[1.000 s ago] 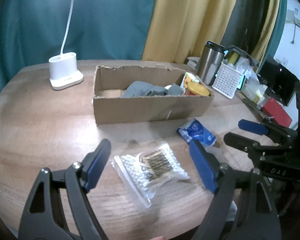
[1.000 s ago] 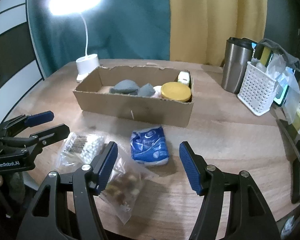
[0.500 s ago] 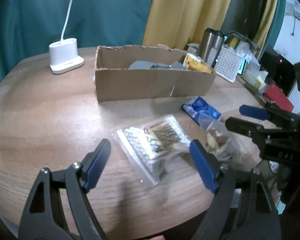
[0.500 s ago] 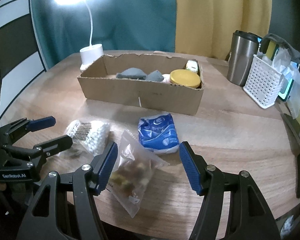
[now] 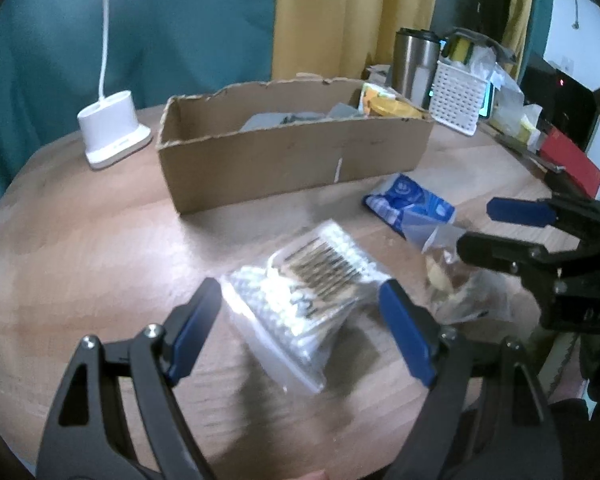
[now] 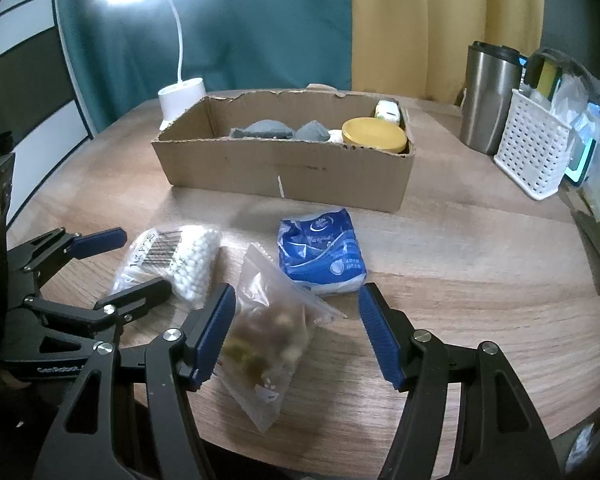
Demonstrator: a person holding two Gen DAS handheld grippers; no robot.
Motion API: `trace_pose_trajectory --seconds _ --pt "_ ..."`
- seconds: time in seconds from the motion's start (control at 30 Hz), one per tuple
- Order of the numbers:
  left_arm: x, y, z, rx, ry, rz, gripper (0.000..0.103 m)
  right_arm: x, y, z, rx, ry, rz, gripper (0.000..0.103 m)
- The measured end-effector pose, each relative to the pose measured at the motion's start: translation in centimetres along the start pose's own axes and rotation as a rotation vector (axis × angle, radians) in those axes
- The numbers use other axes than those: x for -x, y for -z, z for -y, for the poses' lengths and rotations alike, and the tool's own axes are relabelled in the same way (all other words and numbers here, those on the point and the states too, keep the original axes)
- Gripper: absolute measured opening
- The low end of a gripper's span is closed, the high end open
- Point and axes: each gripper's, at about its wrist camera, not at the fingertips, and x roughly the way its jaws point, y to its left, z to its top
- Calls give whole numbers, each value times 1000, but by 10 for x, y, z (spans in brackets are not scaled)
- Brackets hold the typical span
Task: Organize objects
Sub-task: 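Grasp the cotton swab bag with the left gripper while the right gripper grasps the clear snack bag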
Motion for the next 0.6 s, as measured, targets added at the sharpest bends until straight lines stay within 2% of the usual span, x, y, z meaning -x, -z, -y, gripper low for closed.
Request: trace_pose_trajectory --seconds 0.07,0.5,0.6 --pt "-4 -4 3 -15 -3 1 83 0 0 2 -5 -2 1 72" --pt "-29 -21 13 -64 -6 -30 83 -1 5 22 -54 -2 -8 73" --pt "-37 -24 12 -55 9 -58 83 -2 6 26 -72 2 -14 76"
